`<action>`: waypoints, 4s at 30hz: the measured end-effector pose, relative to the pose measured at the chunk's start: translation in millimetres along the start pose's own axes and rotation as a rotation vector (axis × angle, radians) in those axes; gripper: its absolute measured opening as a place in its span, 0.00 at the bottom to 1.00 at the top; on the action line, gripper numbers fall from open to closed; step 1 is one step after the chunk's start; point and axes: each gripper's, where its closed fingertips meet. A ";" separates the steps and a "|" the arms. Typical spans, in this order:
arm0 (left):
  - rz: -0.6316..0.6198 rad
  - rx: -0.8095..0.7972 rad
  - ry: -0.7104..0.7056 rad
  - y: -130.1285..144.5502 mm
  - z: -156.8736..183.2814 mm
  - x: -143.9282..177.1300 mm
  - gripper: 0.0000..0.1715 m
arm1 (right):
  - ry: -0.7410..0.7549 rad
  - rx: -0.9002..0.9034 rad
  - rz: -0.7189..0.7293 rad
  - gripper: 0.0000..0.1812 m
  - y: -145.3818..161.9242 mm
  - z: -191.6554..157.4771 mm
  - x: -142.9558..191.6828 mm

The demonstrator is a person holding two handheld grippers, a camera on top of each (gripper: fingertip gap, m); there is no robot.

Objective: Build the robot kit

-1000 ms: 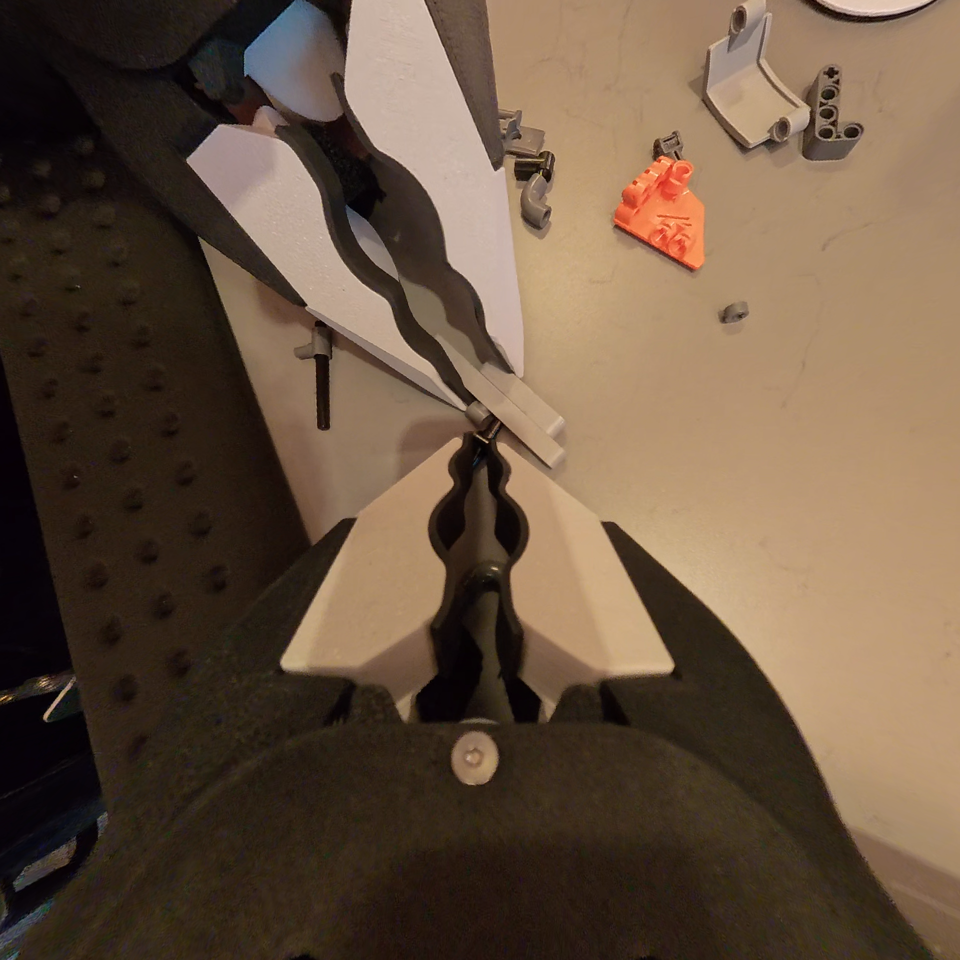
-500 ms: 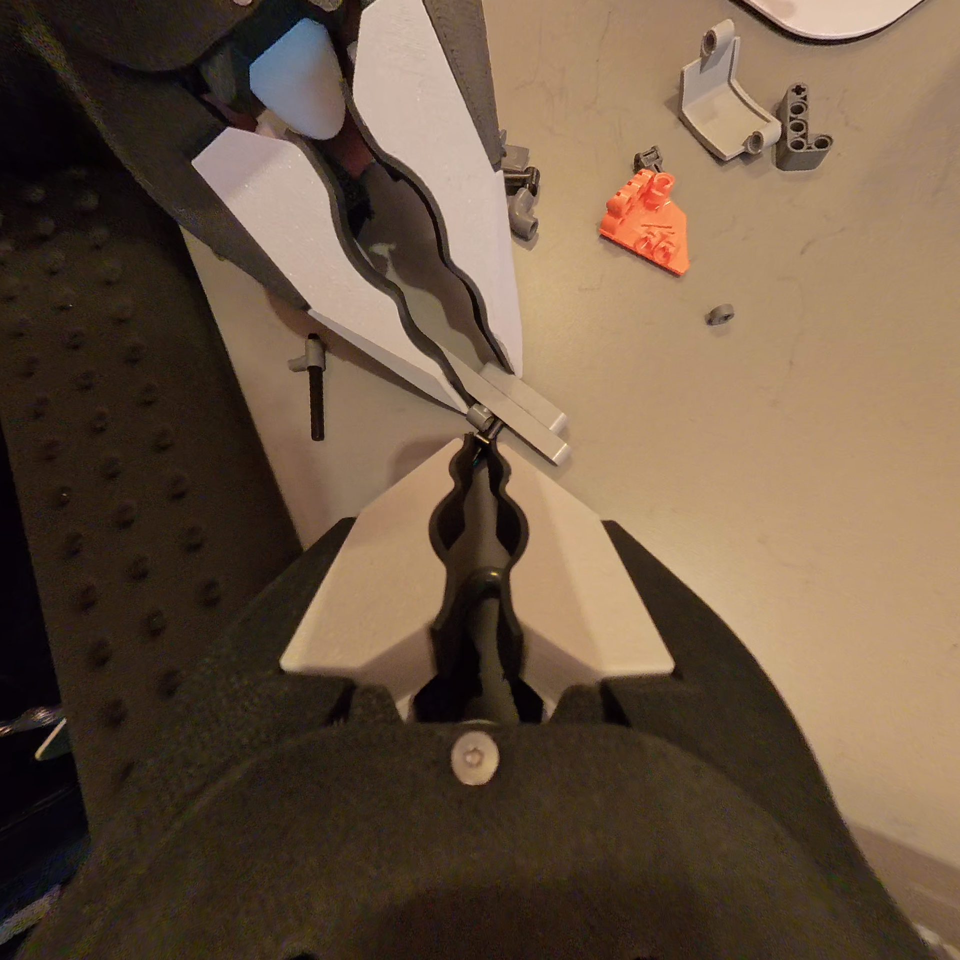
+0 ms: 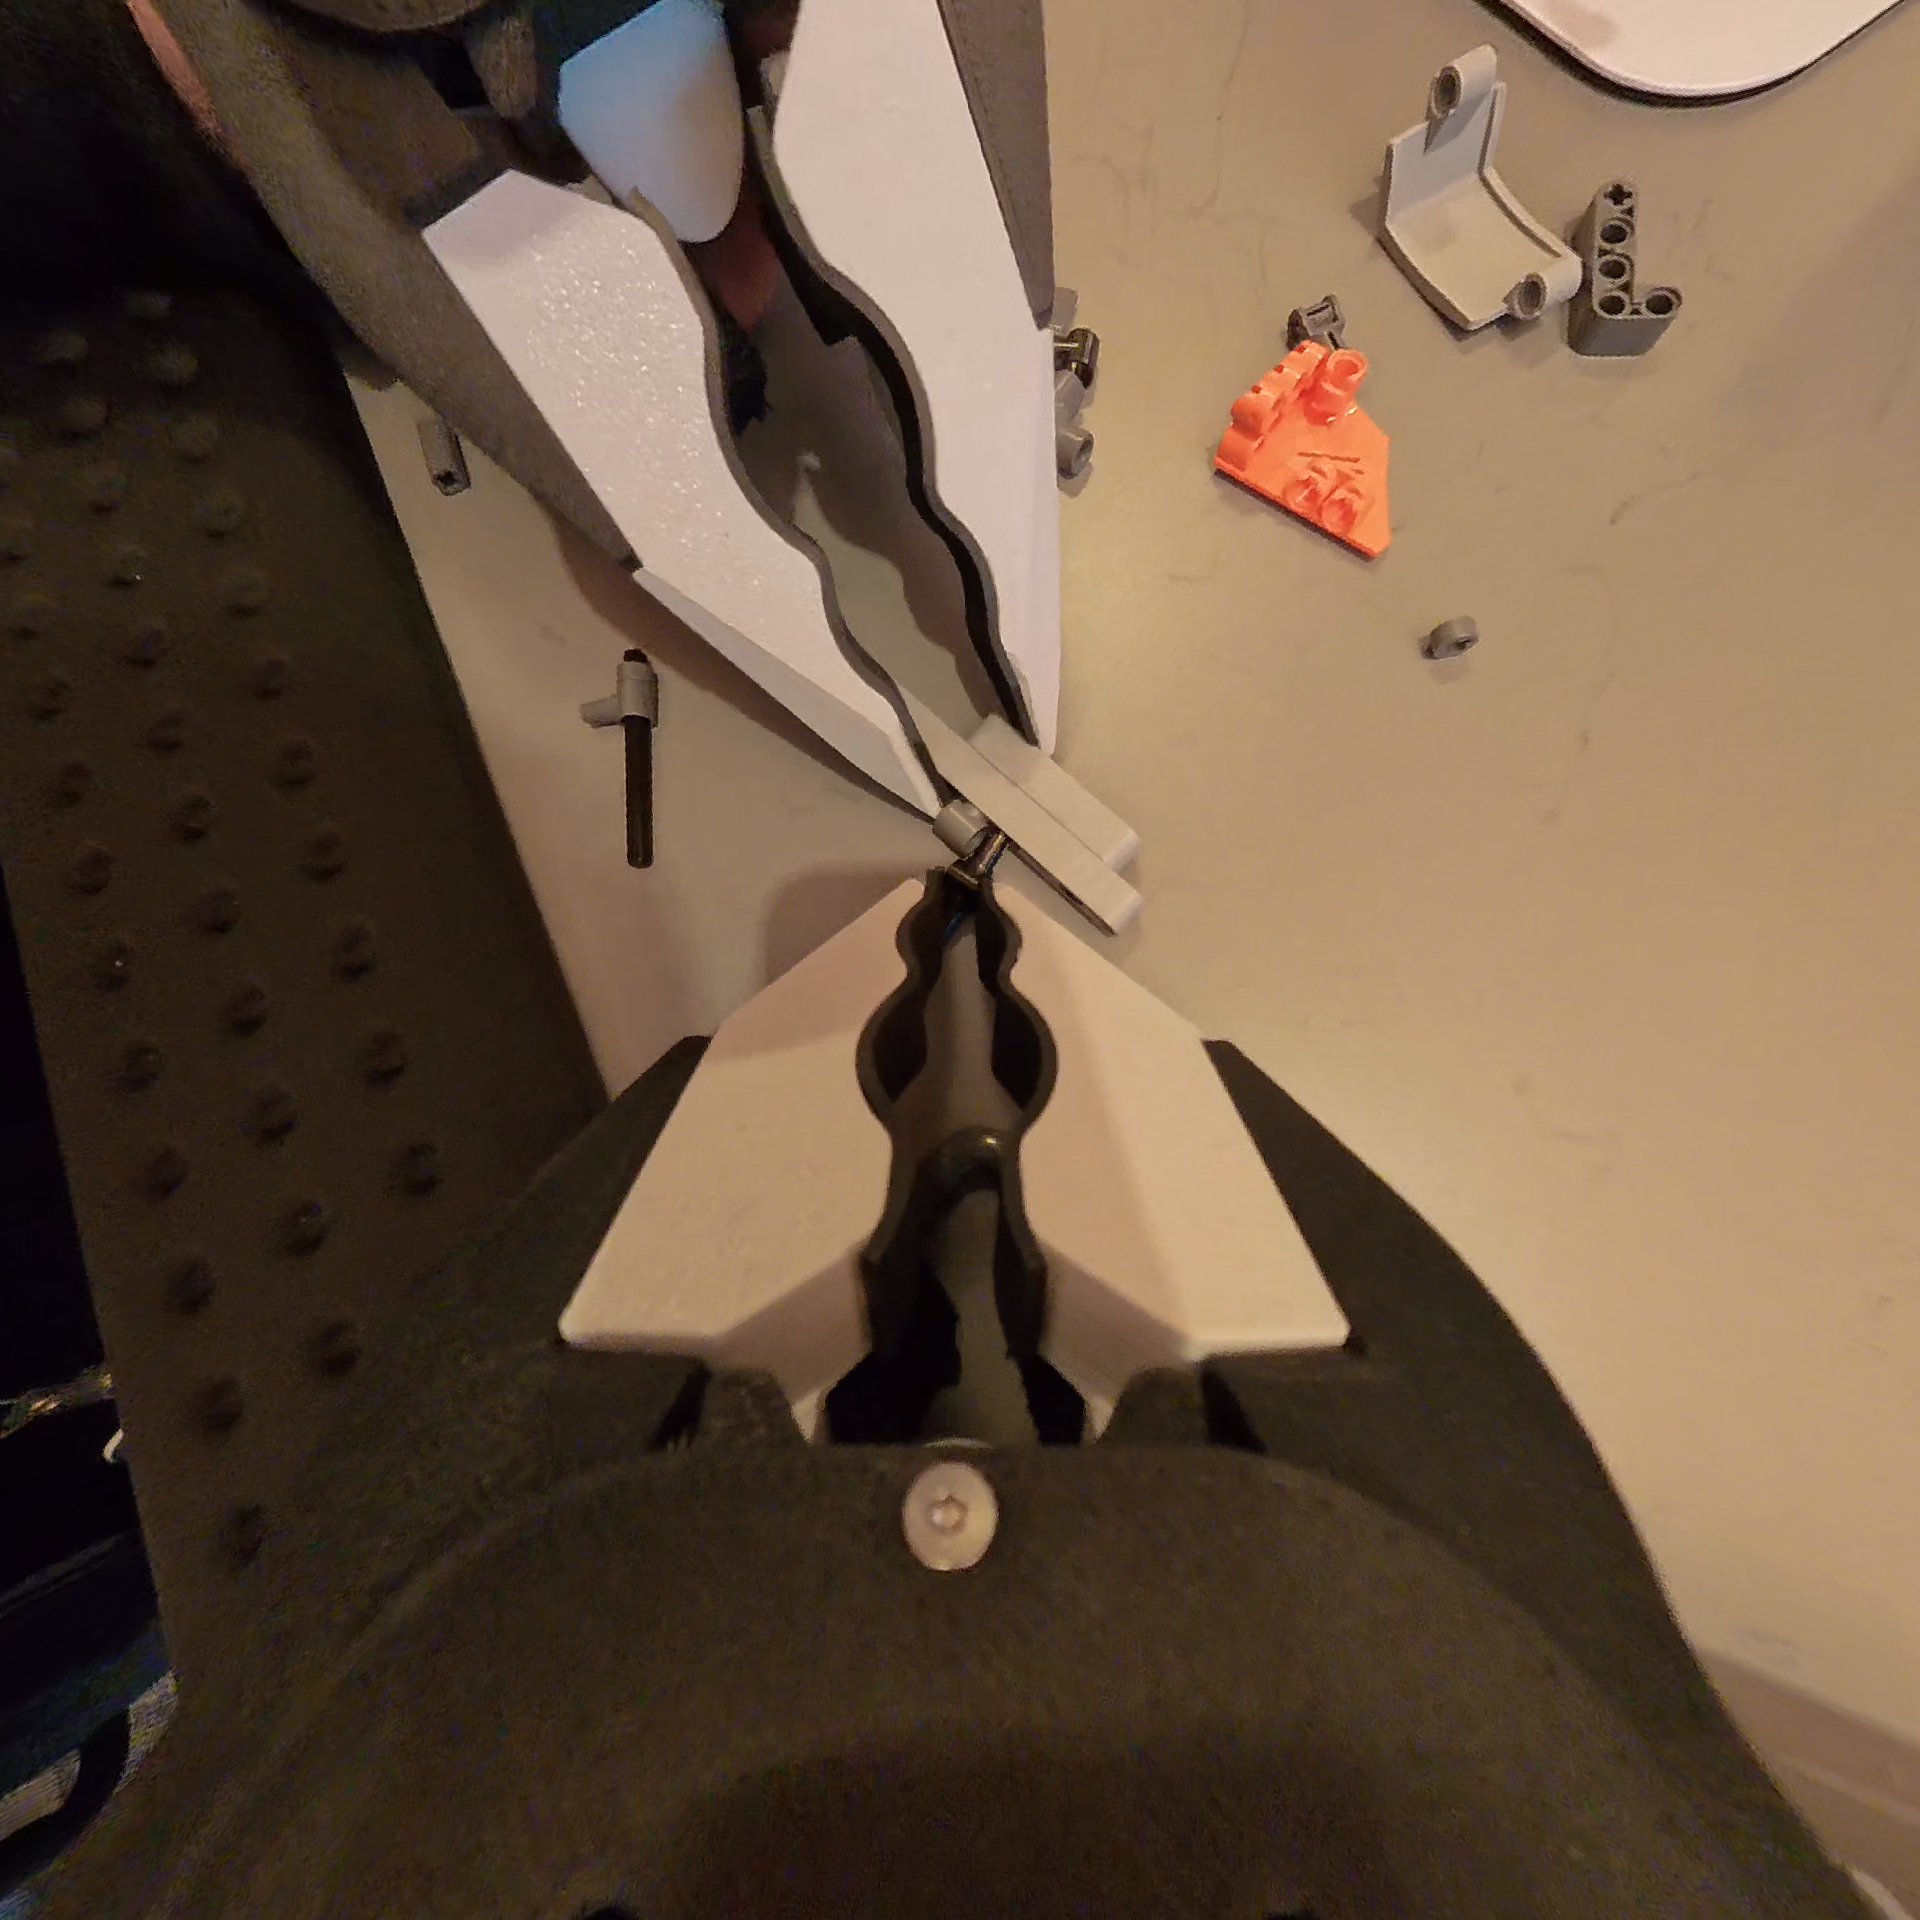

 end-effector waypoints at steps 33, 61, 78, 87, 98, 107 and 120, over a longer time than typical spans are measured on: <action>-0.074 -0.083 -0.064 4.3 -3.3 0.9 0.09 | 0.135 -0.001 0.006 0.05 3.2 2.0 16.5; -0.054 0.074 -0.057 3.6 -8.1 -1.2 0.09 | 0.238 -0.062 0.024 0.00 -0.5 12.6 1.8; -0.162 0.098 -0.197 7.7 -17.7 -0.7 0.09 | 0.330 -0.099 0.032 0.00 -8.9 18.3 -3.3; -0.118 0.082 -0.144 7.7 -17.3 -0.3 0.09 | 0.209 -0.052 0.019 0.00 -9.0 16.1 -3.6; -0.100 0.031 -0.089 5.6 -11.5 -1.1 0.09 | 0.131 0.053 -0.050 0.00 -9.6 13.8 -5.1; -0.073 0.073 -0.041 6.6 -12.1 -0.1 0.09 | 0.071 0.003 0.018 0.01 -12.5 10.3 -1.7; -0.054 0.039 0.007 7.8 -6.2 2.6 0.10 | 0.107 0.022 0.033 0.00 -20.2 11.9 -3.3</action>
Point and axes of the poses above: each gripper's, where its closed fingertips meet, x back along the fingers, y out of its underside, z = x × y across the jaws, and after that the axes turned 13 degrees about -x, right-handed
